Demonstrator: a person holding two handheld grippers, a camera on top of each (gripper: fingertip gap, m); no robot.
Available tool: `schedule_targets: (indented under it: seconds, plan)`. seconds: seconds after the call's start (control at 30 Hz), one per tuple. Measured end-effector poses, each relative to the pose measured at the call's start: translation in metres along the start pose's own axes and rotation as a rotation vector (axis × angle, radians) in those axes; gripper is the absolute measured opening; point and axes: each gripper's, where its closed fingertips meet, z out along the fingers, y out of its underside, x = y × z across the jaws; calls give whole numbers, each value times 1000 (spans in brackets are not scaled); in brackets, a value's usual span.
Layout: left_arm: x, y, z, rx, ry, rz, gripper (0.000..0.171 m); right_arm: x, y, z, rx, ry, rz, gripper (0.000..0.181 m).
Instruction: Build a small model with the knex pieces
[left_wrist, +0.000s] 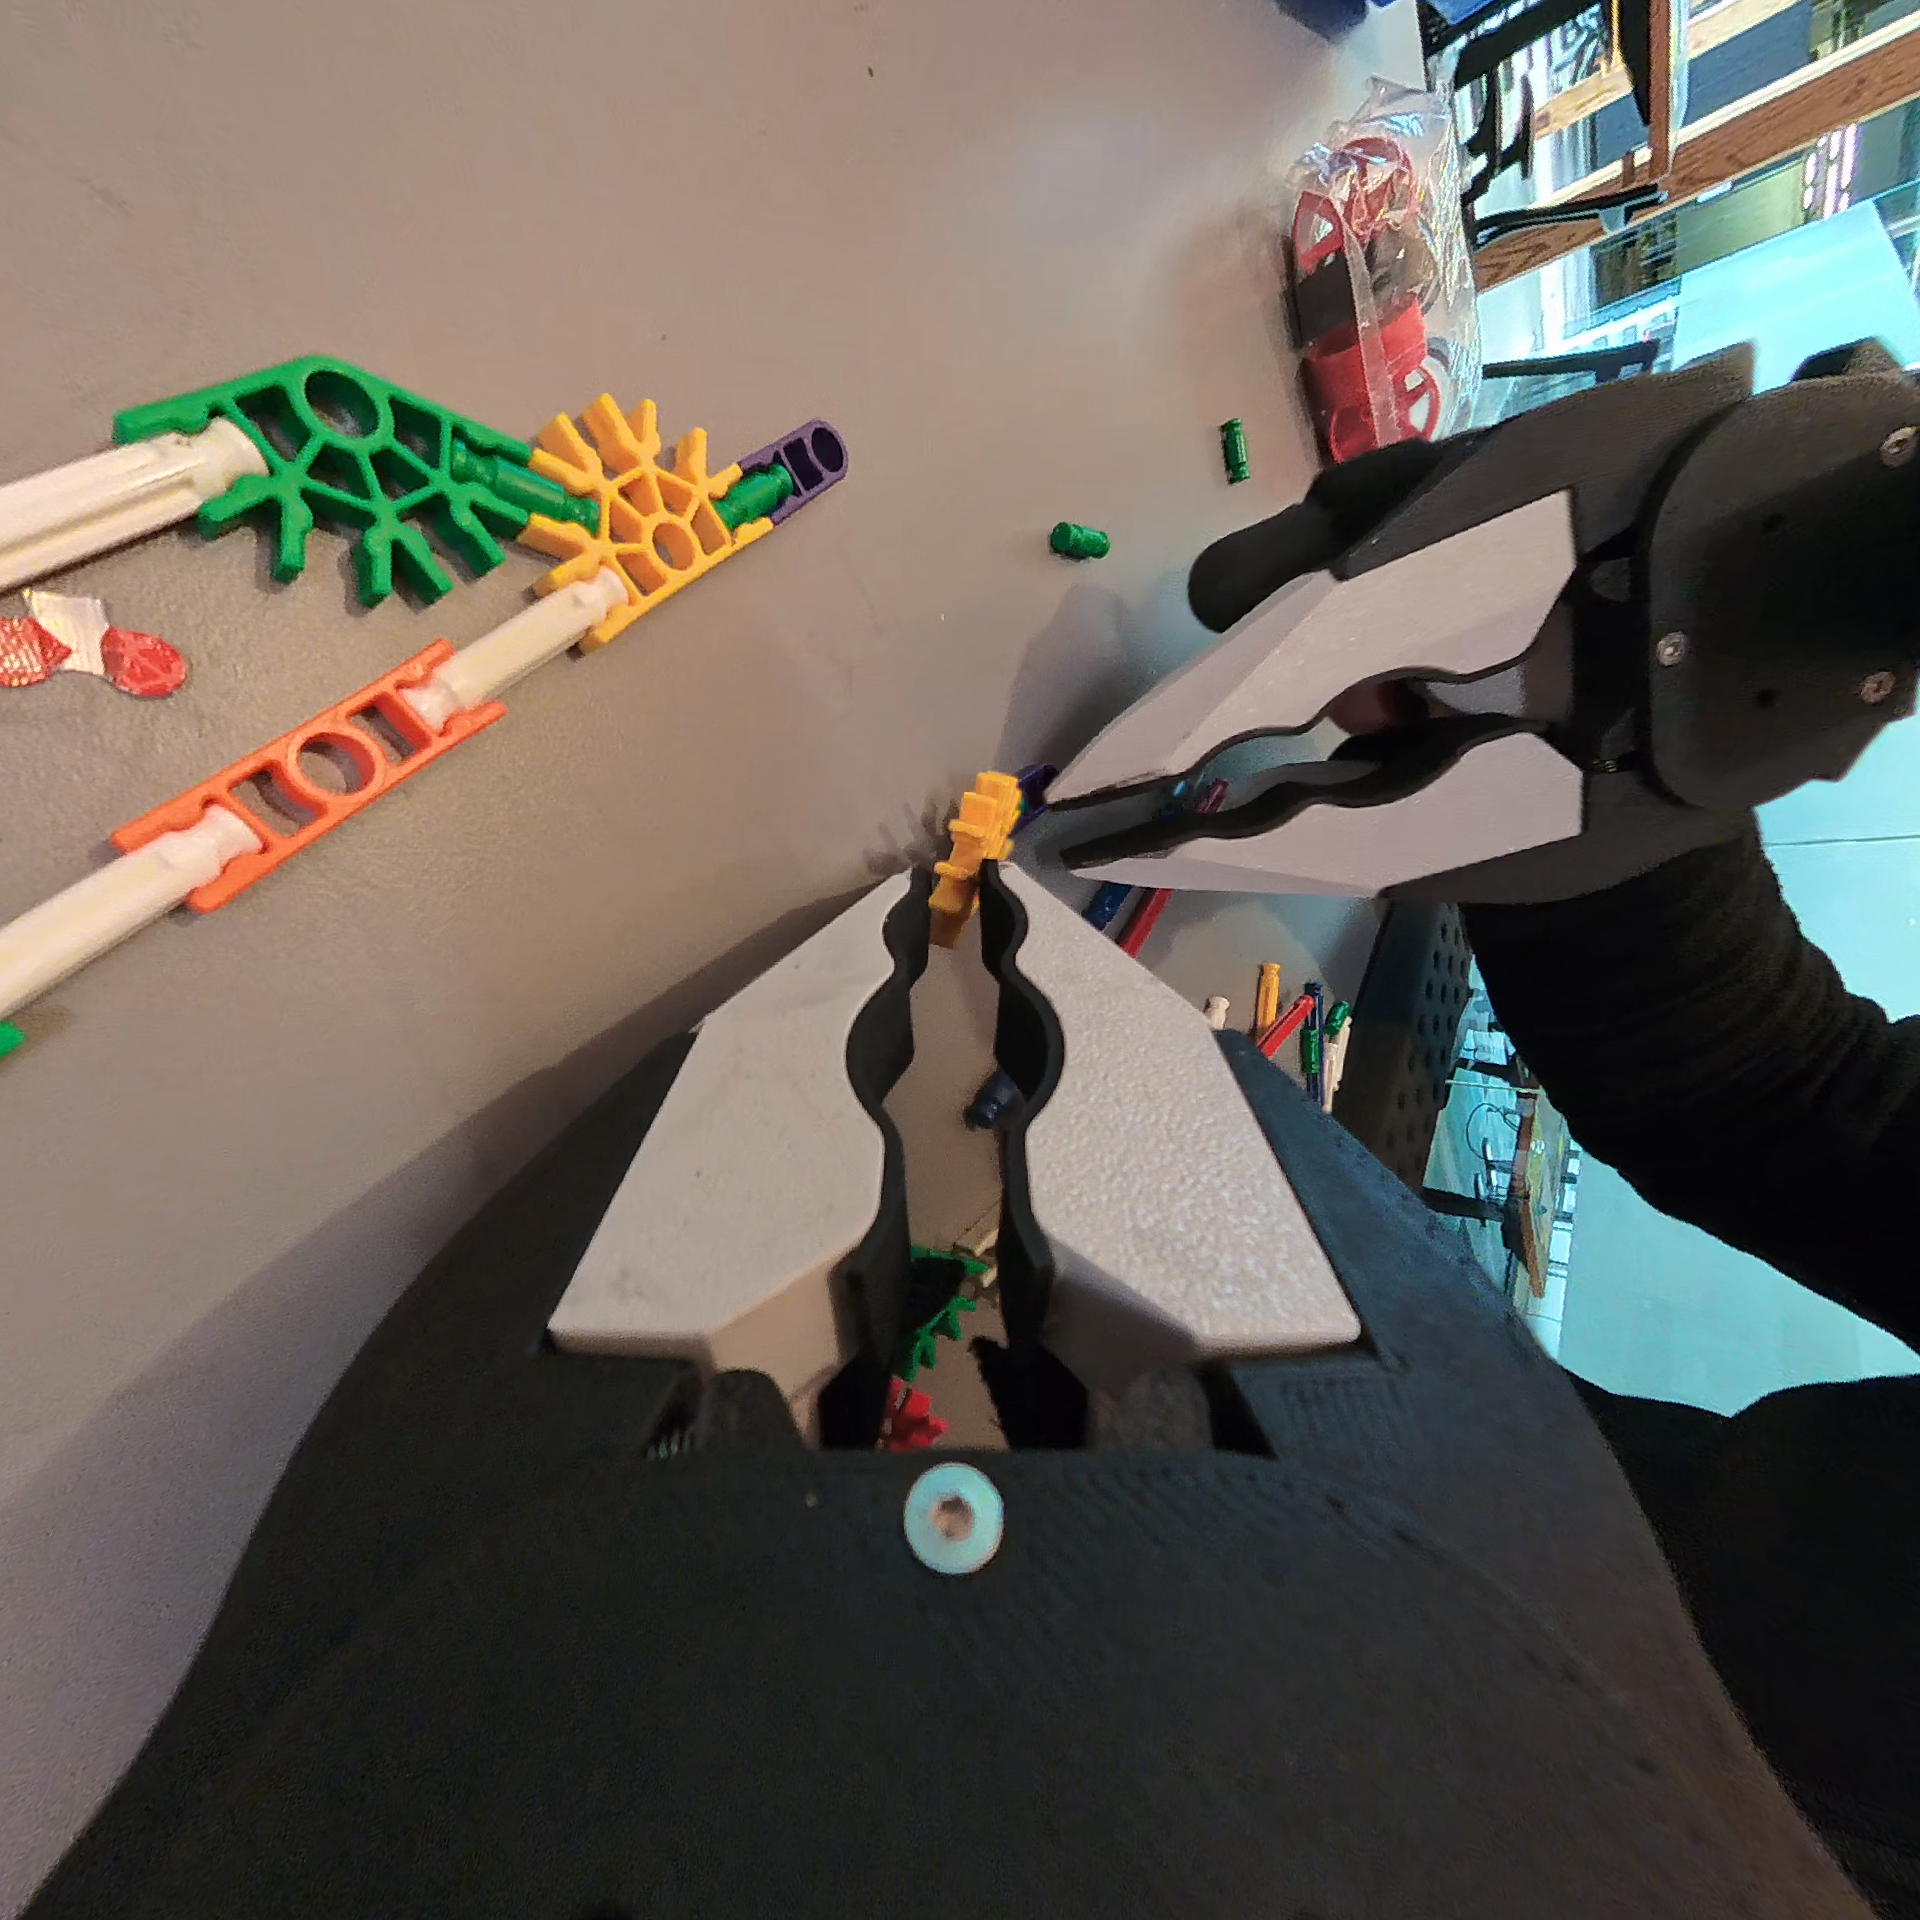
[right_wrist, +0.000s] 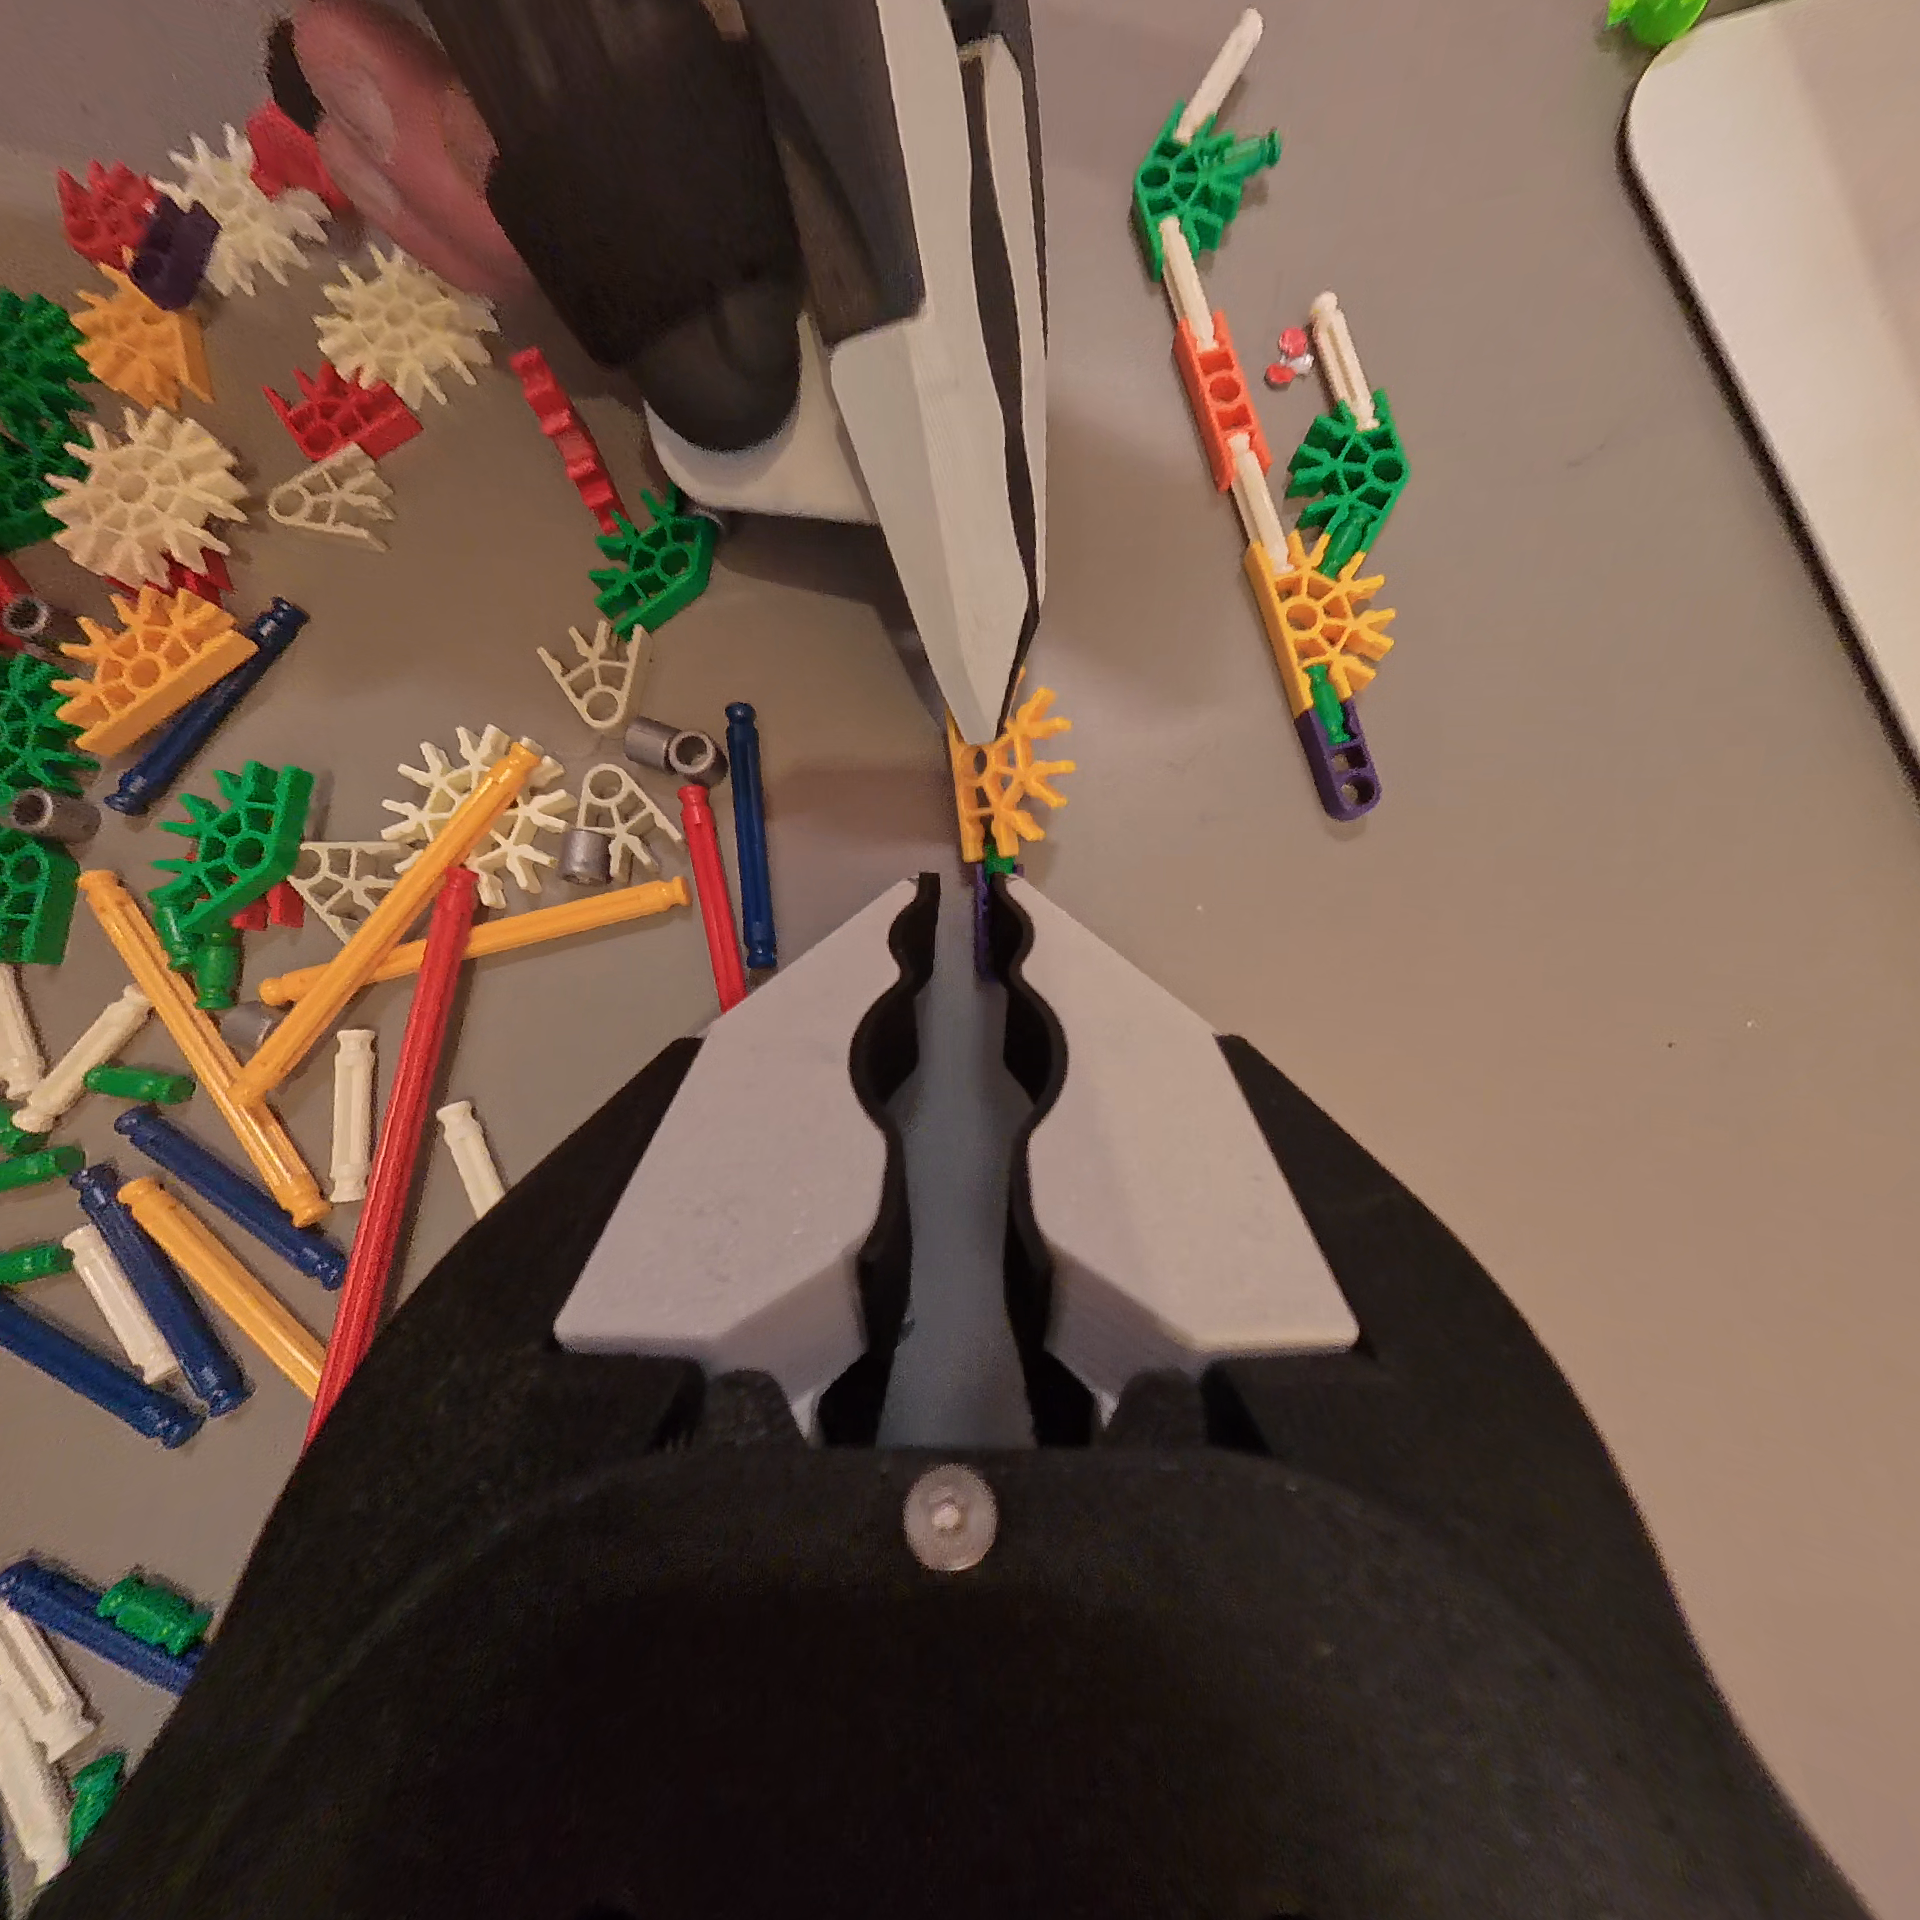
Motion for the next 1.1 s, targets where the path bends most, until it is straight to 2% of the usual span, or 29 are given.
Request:
schedule_targets:
  seconds: [0.3, 0.67, 1.1]
  plan:
    - [1, 0, 2, -36, 1, 16, 7, 13, 6, 2, -40, 45, 19, 1]
    - [-4, -7, 4, -91, -47, 26, 9, 12, 4, 4, 24, 7, 38, 0]
    - [-11, -14, 5, -36, -316, 246, 13, 11, 4, 4, 58, 8, 24, 0]
